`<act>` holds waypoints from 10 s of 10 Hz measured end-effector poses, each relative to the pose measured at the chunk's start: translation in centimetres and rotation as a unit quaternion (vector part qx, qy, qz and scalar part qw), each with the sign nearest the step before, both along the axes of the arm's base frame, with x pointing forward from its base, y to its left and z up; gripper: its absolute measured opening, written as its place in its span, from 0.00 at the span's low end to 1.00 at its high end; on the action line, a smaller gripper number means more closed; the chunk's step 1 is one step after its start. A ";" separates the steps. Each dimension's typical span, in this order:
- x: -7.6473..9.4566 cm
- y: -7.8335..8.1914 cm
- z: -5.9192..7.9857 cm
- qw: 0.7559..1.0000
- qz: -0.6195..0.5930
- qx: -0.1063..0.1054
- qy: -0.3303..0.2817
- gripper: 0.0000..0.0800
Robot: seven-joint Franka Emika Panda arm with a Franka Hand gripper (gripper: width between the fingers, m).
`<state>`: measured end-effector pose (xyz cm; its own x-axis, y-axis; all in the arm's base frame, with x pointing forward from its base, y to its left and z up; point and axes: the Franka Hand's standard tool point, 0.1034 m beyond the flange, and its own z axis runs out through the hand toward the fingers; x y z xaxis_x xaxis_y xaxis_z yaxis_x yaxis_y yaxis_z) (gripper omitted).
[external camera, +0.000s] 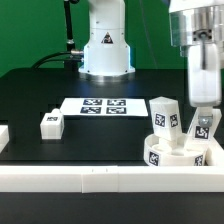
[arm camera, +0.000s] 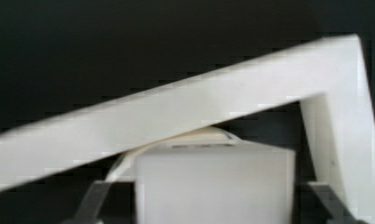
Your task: Assemble stool
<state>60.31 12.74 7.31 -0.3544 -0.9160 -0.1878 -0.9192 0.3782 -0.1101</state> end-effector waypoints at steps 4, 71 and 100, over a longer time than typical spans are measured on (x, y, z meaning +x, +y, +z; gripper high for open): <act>0.1 -0.1 0.0 0.989 -0.142 0.037 -0.002 0.42; -10.8 -25.5 -4.2 0.508 0.749 0.339 0.257 0.81; -3.2 -19.1 1.4 0.584 0.804 0.024 0.109 0.42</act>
Offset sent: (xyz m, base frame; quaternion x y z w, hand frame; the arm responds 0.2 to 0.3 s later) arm -0.0005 0.0023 0.0042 0.0076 -0.0131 0.2783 0.9604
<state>57.11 -6.39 8.71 0.9367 -0.0926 -0.3377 -0.0796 -0.9955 0.0520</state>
